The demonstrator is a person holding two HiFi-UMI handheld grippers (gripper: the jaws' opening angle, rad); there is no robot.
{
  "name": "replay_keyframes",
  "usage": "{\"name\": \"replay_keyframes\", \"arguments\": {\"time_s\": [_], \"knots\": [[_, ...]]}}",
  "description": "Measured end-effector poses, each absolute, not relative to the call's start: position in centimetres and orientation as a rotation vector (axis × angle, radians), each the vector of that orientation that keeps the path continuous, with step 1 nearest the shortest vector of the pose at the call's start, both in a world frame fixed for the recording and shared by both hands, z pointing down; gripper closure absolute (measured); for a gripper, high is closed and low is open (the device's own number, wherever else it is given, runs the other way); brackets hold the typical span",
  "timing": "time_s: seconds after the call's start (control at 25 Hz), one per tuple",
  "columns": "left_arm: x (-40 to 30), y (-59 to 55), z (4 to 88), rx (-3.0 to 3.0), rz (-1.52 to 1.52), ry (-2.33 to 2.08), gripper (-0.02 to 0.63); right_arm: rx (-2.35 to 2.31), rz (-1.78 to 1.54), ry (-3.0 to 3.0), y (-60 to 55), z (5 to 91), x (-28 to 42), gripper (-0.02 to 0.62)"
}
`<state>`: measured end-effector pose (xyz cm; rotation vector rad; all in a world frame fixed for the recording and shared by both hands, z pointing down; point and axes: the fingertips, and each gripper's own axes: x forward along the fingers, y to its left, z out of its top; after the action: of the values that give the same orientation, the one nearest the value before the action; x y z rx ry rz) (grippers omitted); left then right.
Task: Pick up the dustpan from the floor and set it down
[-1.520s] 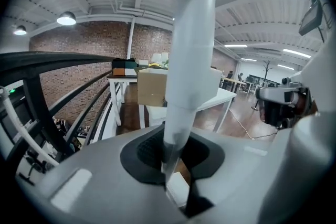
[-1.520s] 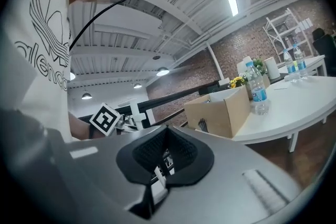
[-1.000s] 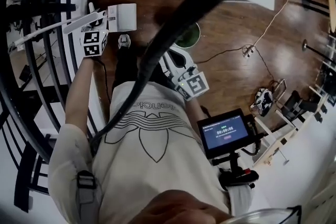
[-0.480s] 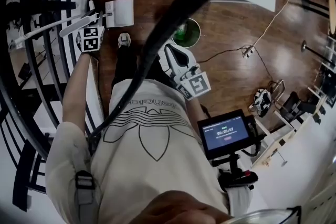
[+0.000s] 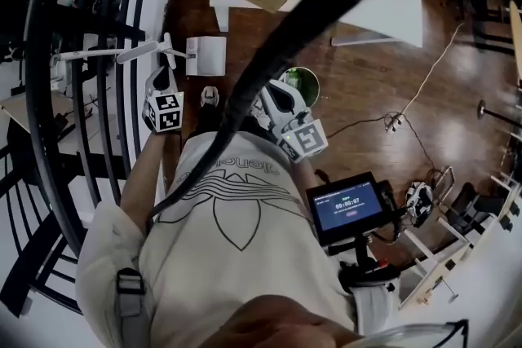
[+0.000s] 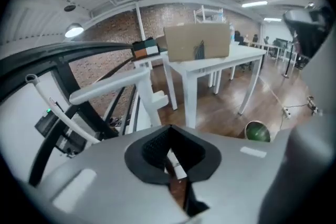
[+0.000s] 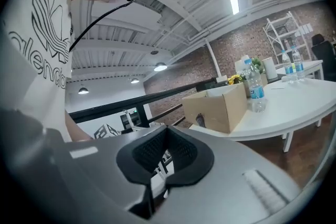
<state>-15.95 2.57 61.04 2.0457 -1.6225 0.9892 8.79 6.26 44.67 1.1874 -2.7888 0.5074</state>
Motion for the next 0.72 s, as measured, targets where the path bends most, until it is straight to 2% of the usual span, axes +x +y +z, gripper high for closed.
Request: {"name": "replay_keyframes", "arguments": {"time_s": [0.2, 0.4, 0.6, 0.72], "knots": [[-6.0, 4.7, 54.4, 2.49, 0.589, -1.21, 0.586, 1.1, 0.411, -2.86, 5.6, 43.8, 6.9, 0.595], [0.3, 3.7, 47.4, 2.494, 0.305, -1.13, 0.586, 1.079, 0.388, -2.881, 5.8, 42.2, 7.7, 0.595], [2.5, 2.8, 45.3, 2.53, 0.219, -1.191, 0.586, 1.057, 0.35, -2.894, 5.6, 42.2, 7.6, 0.595], [3.7, 3.5, 44.3, 2.642, 0.309, -1.173, 0.586, 1.072, 0.352, -2.91, 6.0, 41.3, 7.9, 0.594]]}}
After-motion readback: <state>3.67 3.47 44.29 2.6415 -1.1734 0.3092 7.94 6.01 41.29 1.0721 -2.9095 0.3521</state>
